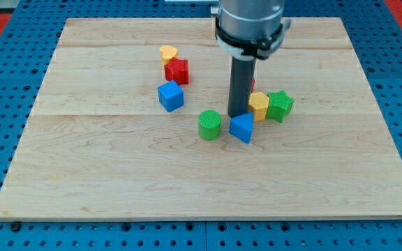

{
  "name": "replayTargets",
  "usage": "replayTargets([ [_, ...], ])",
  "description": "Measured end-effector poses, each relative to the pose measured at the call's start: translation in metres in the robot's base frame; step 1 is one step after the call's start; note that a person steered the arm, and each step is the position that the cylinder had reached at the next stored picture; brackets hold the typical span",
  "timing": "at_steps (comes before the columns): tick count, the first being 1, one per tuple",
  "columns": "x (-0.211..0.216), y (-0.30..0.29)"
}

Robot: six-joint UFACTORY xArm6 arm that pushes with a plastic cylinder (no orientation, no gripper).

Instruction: Adjust the red star in between the yellow heart and the blue cube

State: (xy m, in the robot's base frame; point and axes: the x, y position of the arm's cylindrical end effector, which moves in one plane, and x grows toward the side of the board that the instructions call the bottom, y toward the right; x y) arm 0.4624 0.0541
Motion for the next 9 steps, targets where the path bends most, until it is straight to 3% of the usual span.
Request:
replayTargets([
  [1, 0.015, -0.043],
  [2, 0.001, -0.082],
  [3, -0.003, -0.069],
  [5, -0.064, -0.044],
  [9, -0.085, -0.02],
])
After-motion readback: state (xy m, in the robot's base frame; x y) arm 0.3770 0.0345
